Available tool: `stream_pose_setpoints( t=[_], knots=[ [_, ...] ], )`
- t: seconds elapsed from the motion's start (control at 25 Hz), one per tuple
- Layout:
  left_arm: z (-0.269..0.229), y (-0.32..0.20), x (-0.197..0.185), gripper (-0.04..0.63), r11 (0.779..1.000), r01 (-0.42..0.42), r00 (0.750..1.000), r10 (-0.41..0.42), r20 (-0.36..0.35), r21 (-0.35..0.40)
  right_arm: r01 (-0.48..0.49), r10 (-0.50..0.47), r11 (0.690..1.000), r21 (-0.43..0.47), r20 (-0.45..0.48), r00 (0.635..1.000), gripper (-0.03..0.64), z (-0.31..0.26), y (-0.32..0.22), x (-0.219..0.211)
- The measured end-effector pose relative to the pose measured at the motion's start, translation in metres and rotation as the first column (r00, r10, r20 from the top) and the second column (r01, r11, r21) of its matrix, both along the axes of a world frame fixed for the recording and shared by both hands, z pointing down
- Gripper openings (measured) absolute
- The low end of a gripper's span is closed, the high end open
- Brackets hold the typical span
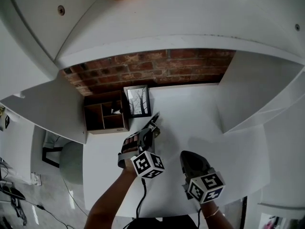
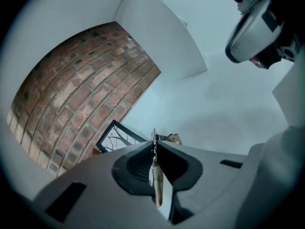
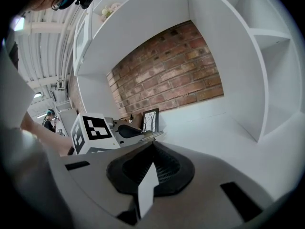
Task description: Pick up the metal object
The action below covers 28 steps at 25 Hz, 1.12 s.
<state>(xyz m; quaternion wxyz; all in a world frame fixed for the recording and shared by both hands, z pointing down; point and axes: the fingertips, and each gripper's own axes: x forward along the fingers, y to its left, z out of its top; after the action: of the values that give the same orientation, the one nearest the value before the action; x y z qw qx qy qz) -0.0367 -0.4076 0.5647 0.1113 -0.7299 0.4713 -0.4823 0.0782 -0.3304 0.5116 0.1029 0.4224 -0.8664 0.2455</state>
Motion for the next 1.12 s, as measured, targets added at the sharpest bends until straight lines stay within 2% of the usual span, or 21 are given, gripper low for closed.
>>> stream_pose_setpoints(
  t=[0.12, 0.24, 0.44, 0.56, 0.64, 0.8, 1.0, 1.12],
  knots=[
    [-0.016, 0.008, 0.003, 0.032, 1.0, -0.004, 0.998, 0.005, -0.061, 0.016, -0.014, 0.014, 1.0, 0.008, -0.004, 1.0, 0.005, -0.004, 0.004, 0.001],
    [-0.033, 0.018, 0.007, 0.031, 1.0, 0.002, 0.987, 0.001, -0.162, 0.022, -0.027, 0.027, 0.999, 0.021, -0.01, 1.0, 0.005, -0.01, 0.01, 0.001],
    [-0.058, 0.039, 0.013, 0.031, 1.0, 0.013, 0.943, -0.009, -0.334, 0.01, -0.047, 0.048, 0.998, 0.038, -0.016, 0.999, 0.005, -0.018, 0.022, 0.0],
    [-0.071, 0.053, 0.017, 0.031, 1.0, 0.018, 0.898, -0.019, -0.44, -0.006, -0.056, 0.057, 0.997, 0.049, -0.017, 0.998, 0.005, -0.023, 0.03, -0.001],
    [-0.081, 0.062, 0.017, 0.031, 0.999, 0.031, 0.846, -0.043, -0.531, -0.031, -0.063, 0.064, 0.996, 0.056, -0.019, 0.998, 0.005, -0.026, 0.034, -0.002],
    [-0.098, 0.081, 0.007, 0.029, 0.992, 0.074, 0.715, -0.123, -0.689, -0.101, -0.069, 0.071, 0.995, 0.072, -0.023, 0.997, 0.005, -0.032, 0.044, -0.005],
    [-0.11, 0.106, -0.001, 0.029, 0.982, 0.076, 0.549, -0.184, -0.815, -0.171, -0.074, 0.077, 0.994, 0.086, -0.023, 0.997, 0.005, -0.039, 0.059, -0.008],
    [-0.117, 0.119, -0.007, 0.029, 0.976, 0.067, 0.438, -0.215, -0.873, -0.207, -0.077, 0.079, 0.992, 0.096, -0.022, 0.997, 0.005, -0.045, 0.069, -0.011]
  ],
)
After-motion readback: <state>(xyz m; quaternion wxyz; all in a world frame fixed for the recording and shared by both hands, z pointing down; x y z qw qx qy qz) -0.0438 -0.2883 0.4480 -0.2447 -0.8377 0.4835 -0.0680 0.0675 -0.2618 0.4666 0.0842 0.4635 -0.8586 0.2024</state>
